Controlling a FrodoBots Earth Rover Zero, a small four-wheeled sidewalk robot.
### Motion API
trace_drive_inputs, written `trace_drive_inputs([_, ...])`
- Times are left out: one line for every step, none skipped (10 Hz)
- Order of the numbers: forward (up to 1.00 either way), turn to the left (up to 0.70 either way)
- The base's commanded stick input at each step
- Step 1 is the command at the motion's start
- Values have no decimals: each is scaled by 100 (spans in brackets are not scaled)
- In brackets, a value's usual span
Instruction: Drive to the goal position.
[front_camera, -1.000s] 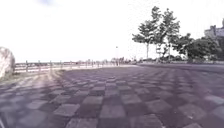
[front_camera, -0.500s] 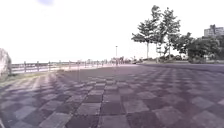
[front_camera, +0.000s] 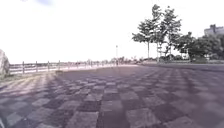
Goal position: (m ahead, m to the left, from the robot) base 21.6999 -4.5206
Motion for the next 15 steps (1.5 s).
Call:
trace_drive_inputs([70, 1])
trace_drive_inputs([70, 1])
trace_drive_inputs([70, 1])
trace_drive_inputs([70, 1])
trace_drive_inputs([70, 1])
trace_drive_inputs([70, 1])
trace_drive_inputs([70, 1])
trace_drive_inputs([70, 1])
trace_drive_inputs([70, 1])
trace_drive_inputs([70, 1])
trace_drive_inputs([70, 1])
trace_drive_inputs([70, 1])
trace_drive_inputs([70, 1])
trace_drive_inputs([70, 1])
trace_drive_inputs([70, 1])
